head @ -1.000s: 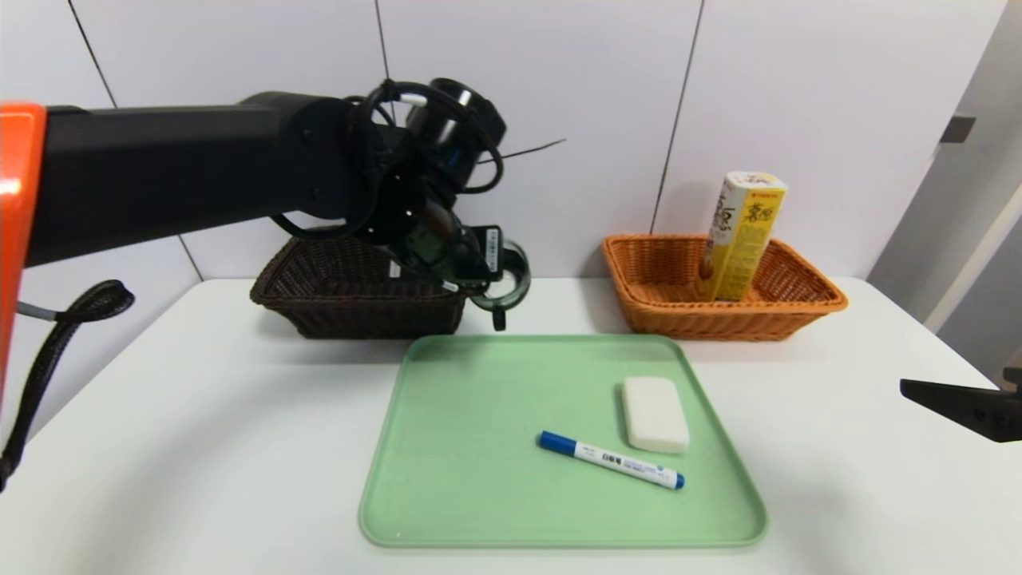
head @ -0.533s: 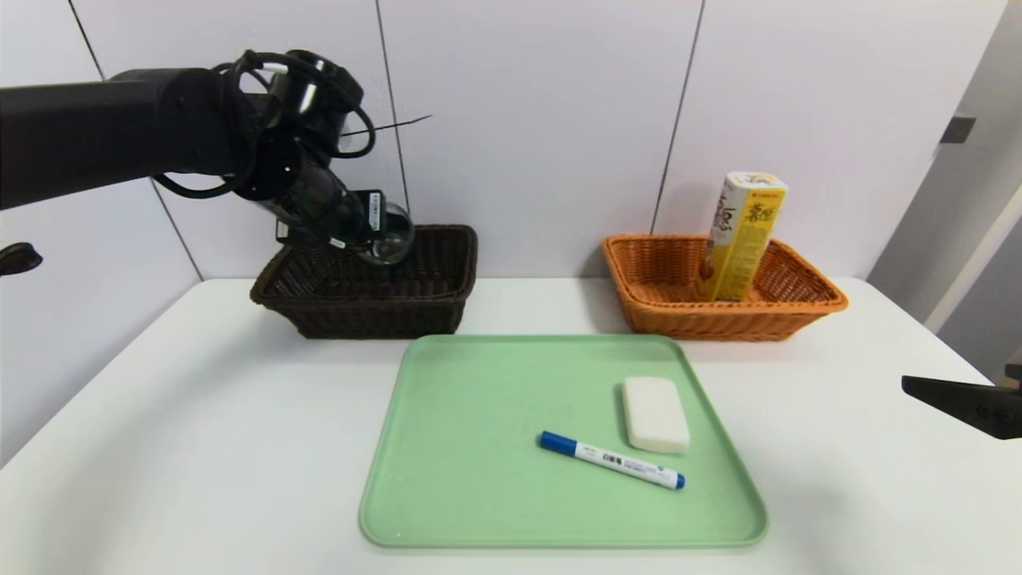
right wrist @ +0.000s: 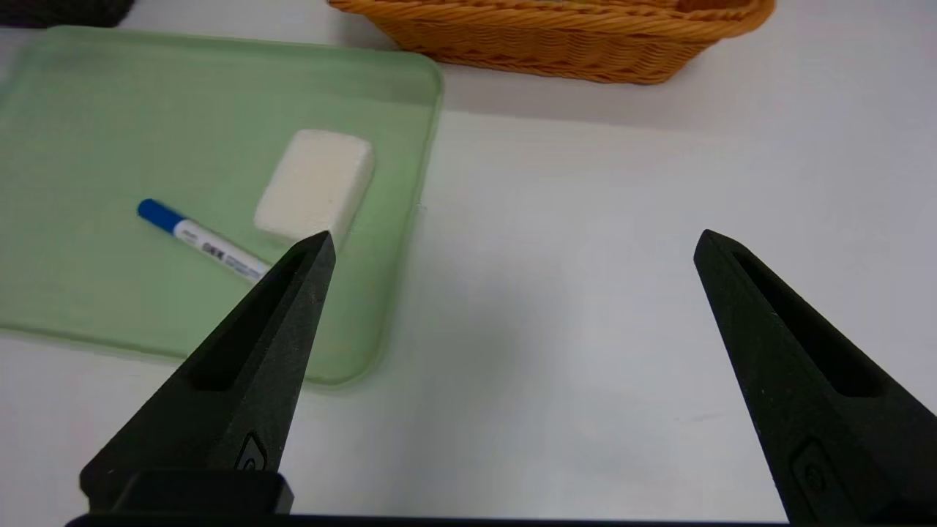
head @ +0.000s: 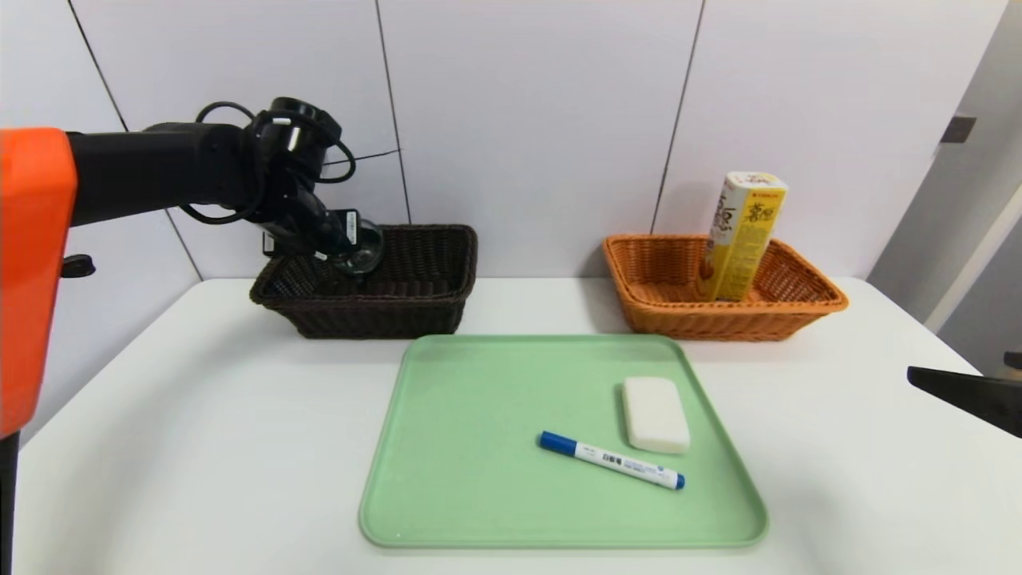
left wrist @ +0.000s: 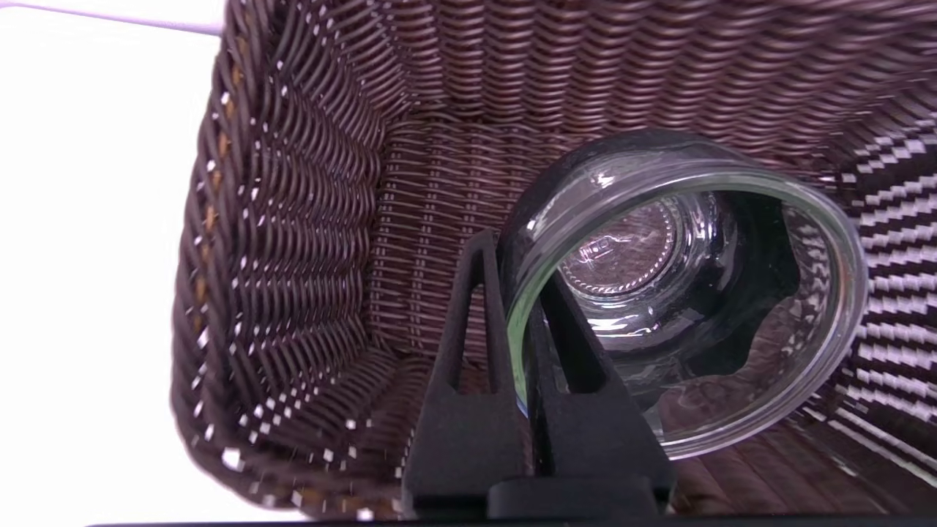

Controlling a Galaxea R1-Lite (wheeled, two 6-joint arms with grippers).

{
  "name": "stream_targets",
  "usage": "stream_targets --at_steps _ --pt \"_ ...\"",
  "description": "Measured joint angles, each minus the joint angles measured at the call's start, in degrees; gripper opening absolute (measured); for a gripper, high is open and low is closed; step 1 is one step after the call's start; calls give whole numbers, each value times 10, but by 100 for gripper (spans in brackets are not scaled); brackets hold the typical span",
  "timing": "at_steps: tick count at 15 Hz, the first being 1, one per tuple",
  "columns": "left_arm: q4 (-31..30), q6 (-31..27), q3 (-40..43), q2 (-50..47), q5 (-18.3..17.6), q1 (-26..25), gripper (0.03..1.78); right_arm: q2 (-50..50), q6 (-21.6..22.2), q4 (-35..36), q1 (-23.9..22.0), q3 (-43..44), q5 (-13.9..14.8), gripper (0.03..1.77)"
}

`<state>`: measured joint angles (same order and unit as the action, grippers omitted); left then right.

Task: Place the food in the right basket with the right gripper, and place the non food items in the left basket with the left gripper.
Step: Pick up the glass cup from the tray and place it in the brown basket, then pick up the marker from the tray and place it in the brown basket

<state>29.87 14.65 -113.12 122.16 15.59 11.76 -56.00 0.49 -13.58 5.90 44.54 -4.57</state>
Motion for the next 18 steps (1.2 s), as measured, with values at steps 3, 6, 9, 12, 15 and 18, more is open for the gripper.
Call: stream_targets --at_steps 3,6,9,12,15,18 --pt "-11 0 0 20 0 -4 11 12 0 0 0 0 -31 169" --pt "-13 1 0 35 0 -7 51 17 0 0 0 0 -30 169" --pt "-12 1 0 45 0 -9 90 18 0 -1 0 -1 -30 169" --pt "-10 3 0 42 0 -10 116 19 0 -1 0 -3 -30 169" --pt "-6 3 0 16 1 -10 134 20 1 -1 0 -5 -30 169" --pt "-4 -1 0 -32 1 -2 145 21 1 -1 -1 -6 -30 169"
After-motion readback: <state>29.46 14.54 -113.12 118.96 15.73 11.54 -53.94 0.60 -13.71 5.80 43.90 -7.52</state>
